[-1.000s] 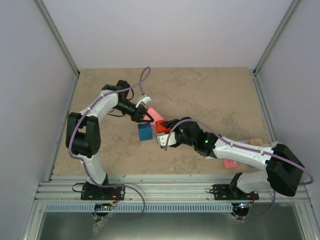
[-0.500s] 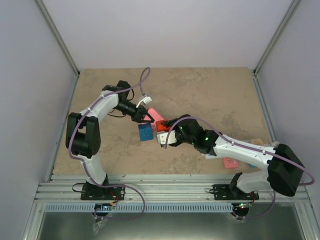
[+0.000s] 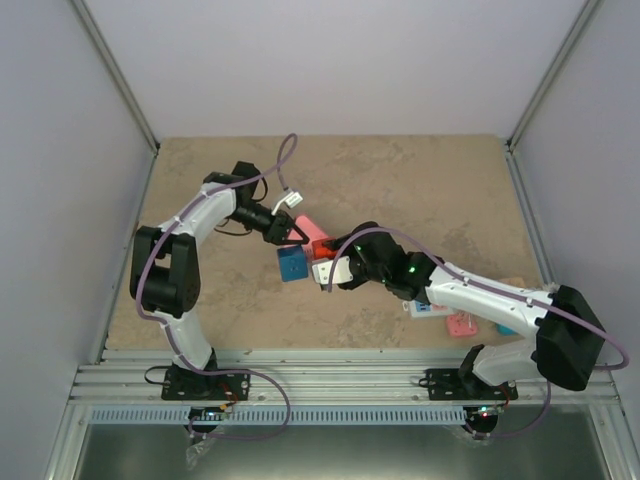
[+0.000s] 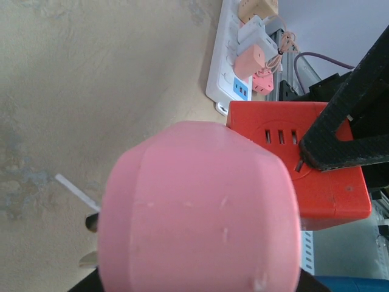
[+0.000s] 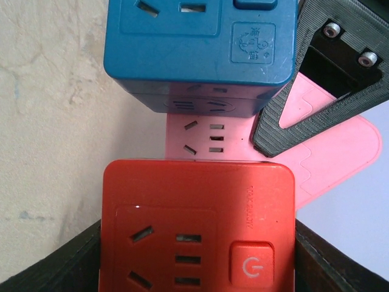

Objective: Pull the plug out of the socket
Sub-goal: Remove the plug from the socket.

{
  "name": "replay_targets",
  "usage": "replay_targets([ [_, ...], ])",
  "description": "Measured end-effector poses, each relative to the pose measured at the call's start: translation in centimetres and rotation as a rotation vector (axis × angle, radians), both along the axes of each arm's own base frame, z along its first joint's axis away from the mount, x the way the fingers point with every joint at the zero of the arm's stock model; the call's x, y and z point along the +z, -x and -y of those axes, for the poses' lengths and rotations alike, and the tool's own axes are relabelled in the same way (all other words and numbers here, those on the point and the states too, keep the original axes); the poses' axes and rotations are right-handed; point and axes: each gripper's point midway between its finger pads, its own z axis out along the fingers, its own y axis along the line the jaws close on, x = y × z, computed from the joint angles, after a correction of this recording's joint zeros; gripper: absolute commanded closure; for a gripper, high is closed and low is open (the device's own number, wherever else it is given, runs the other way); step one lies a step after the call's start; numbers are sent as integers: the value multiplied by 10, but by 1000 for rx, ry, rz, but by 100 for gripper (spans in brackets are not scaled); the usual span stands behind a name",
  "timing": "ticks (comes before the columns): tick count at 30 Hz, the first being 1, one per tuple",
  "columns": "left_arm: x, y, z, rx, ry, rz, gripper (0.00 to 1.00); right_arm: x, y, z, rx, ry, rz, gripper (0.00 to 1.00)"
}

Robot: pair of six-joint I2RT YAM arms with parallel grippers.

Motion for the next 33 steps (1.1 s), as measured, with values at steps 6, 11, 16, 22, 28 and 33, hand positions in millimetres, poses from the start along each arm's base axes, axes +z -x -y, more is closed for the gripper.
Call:
replay_targets([
  [6, -1, -4, 0, -1, -3, 30, 100, -3, -4, 3, -11, -17, 40, 83],
  [11, 2, -2, 4, -12, 10, 40, 100, 1, -5, 10, 8, -54, 19, 84],
  [16, 4, 0, 5, -18, 27, 30, 100, 4, -2, 13, 31, -68, 12, 84],
  [22, 4, -1, 6, -9, 23, 21, 100, 4, -1, 13, 29, -61, 16, 85],
  [28, 1, -4, 5, 11, 2, 24, 100, -1, -2, 6, -2, -5, 37, 88],
  [33, -2, -7, 0, 32, -9, 23, 100, -2, -6, -1, -28, 22, 36, 88],
])
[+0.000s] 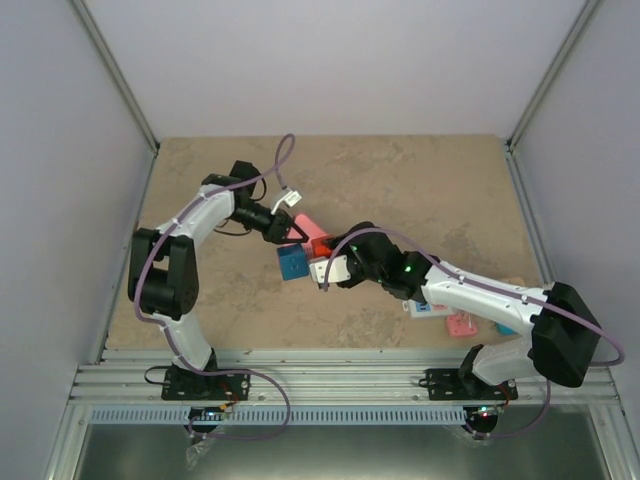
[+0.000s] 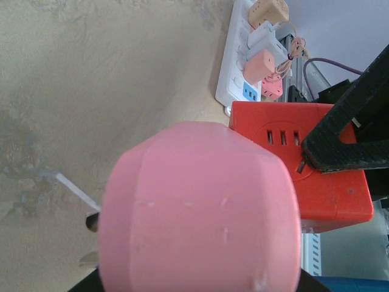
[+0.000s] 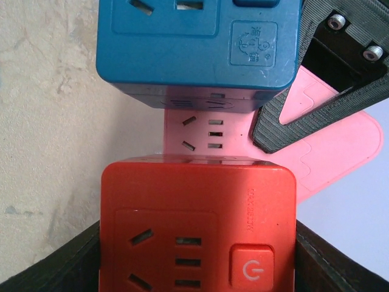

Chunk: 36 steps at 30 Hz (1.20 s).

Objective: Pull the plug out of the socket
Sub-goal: Remove the plug from the socket.

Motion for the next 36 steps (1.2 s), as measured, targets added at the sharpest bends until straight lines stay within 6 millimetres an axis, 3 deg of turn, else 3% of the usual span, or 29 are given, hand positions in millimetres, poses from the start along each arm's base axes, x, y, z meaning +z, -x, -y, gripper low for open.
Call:
replay_targets([
  [17, 5, 9, 9, -27, 26, -15, 100, 6, 7, 20, 39, -75, -25, 90],
  [36, 6, 6, 12, -17, 32, -17, 100, 6, 4, 22, 31, -77, 23, 91],
])
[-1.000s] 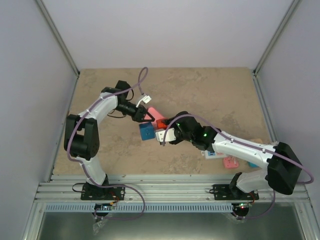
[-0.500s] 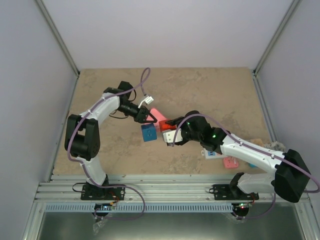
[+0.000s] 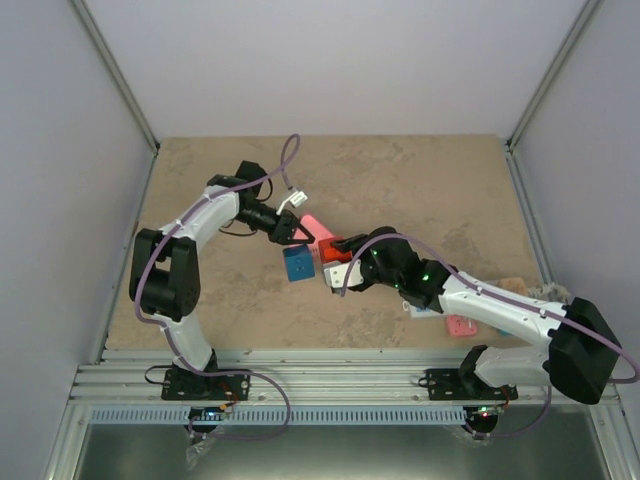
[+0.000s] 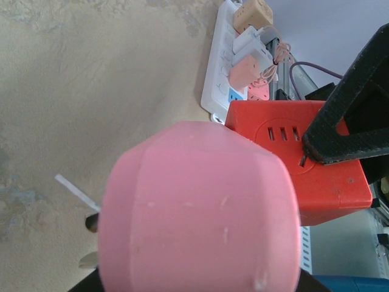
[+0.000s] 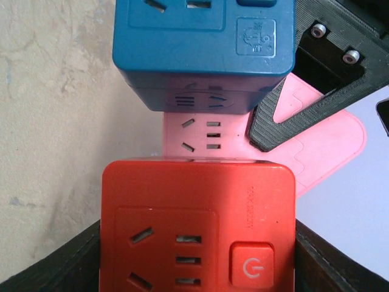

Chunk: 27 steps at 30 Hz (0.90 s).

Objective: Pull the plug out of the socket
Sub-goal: Remove the plug from the socket.

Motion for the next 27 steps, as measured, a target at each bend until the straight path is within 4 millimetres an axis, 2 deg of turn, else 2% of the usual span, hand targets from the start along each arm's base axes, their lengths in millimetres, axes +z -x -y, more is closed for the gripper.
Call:
replay_targets([
  [10, -1, -4, -1, -2, -7, 32, 100, -4, -2, 0, -13, 3, 52, 91],
  [27, 1, -1, -7, 49, -32, 28, 100, 3, -5, -9, -14, 58, -76, 91],
])
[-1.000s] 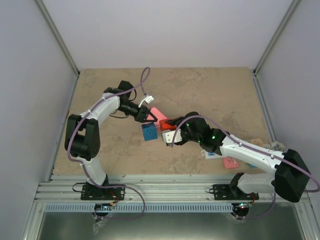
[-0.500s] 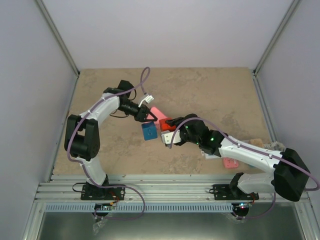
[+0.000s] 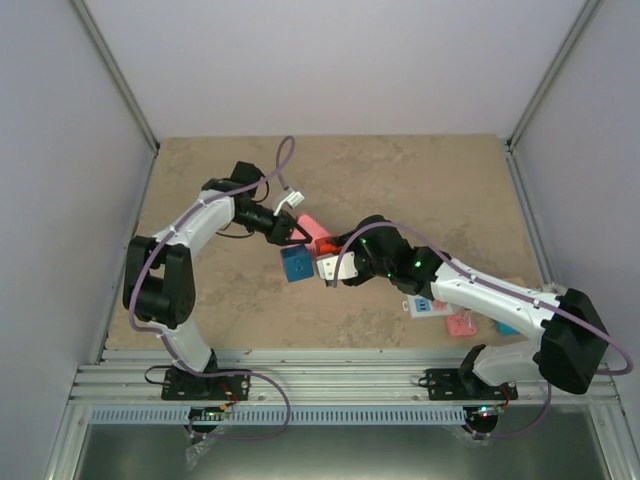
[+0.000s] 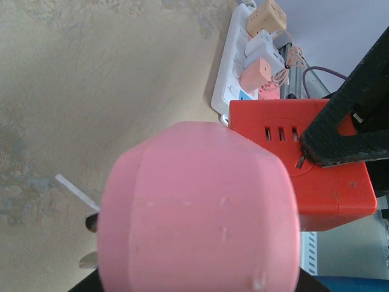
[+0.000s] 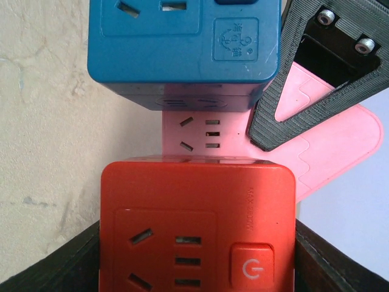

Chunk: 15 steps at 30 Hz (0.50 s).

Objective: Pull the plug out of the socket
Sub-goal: Remove the plug from the socket.

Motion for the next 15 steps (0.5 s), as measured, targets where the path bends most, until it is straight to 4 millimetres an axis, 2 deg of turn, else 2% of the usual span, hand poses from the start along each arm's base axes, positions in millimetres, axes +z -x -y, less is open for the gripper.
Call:
replay_targets([
  [15, 2, 3, 2, -13, 14, 7, 100, 0, 4, 5, 20, -39, 65, 92],
])
